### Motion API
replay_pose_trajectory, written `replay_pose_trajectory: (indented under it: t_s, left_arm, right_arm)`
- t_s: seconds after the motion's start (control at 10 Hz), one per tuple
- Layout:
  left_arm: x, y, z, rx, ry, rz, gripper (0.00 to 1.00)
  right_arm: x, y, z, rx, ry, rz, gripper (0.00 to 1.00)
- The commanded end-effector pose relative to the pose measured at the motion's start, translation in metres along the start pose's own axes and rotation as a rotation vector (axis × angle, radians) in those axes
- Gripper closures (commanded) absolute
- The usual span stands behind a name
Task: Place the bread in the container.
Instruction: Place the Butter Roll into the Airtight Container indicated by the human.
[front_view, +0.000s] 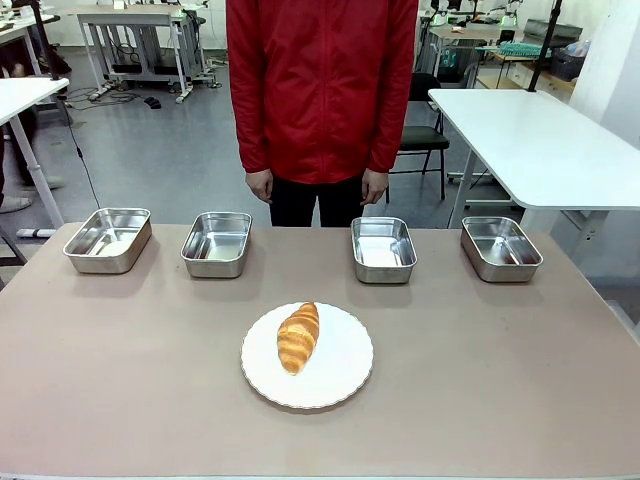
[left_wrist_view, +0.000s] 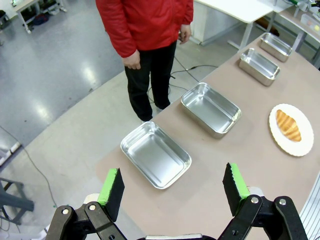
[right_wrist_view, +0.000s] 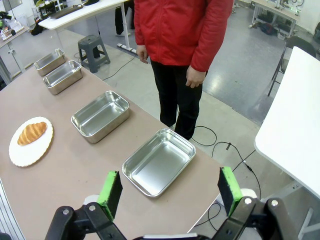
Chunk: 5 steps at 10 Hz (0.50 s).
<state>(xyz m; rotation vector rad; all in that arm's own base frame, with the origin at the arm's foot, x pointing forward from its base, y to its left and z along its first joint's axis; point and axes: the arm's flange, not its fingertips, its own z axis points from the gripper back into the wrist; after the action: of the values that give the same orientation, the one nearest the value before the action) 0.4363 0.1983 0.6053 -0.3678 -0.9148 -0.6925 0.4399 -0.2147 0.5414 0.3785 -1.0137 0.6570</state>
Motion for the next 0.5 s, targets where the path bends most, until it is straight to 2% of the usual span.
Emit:
replay_pose_trajectory:
  t_s: [0.0, 0.4]
  left_arm:
    - [-0.0007, -0.0003, 0.0002, 0.0, 0.0, -0.008, 0.0]
    - [-0.0007, -0.0003, 0.0002, 0.0, 0.0, -0.008, 0.0]
  right_arm:
    - [0.0006, 0.0004, 0.0006, -0.001, -0.003, 0.006, 0.0]
    - [0.0006, 0.0004, 0.0006, -0.001, -0.003, 0.006, 0.0]
